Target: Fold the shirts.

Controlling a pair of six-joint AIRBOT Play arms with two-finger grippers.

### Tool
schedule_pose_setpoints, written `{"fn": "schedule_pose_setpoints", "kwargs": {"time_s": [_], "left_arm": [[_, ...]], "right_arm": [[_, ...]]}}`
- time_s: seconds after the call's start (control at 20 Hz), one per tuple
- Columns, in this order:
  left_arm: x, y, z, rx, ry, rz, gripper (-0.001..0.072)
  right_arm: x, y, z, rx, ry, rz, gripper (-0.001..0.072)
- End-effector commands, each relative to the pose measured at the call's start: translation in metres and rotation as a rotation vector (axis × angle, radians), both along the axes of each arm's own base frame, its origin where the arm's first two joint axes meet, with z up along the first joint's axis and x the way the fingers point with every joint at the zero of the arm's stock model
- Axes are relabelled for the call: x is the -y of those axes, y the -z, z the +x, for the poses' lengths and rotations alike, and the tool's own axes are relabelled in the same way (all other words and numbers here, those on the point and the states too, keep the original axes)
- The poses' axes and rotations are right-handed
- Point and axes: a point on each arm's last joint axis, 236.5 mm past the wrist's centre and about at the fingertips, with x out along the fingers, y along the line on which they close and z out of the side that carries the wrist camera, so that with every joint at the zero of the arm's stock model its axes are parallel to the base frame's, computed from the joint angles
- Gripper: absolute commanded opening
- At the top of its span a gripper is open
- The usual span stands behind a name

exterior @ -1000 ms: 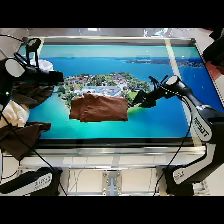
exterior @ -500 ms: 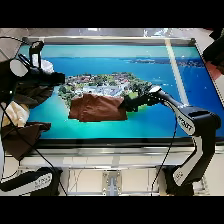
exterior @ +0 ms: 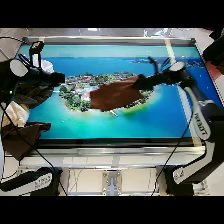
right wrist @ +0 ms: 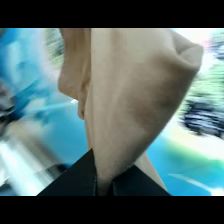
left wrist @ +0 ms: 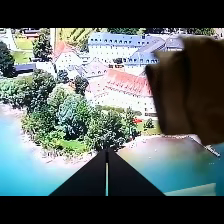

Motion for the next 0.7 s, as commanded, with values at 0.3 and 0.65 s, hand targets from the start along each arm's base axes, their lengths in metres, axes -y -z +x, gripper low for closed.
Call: {"fn": "schedule_pose_setpoints", "kwargs": {"time_s": [0.3,0.65], "left_arm": [[-0.001,0.001,0.000,-0.003,-0.004,-0.002,0.0015],[0.000,0.001,0.000,-0.010,-0.024,-0.017,0.0015]], "right_arm": [[0.335,-0.029,-0.120,-0.228,0.586,-0.419,0.0017],[0.368,0.054,-0.232,-0.562,0.694,-0.407,0.0017]]}}
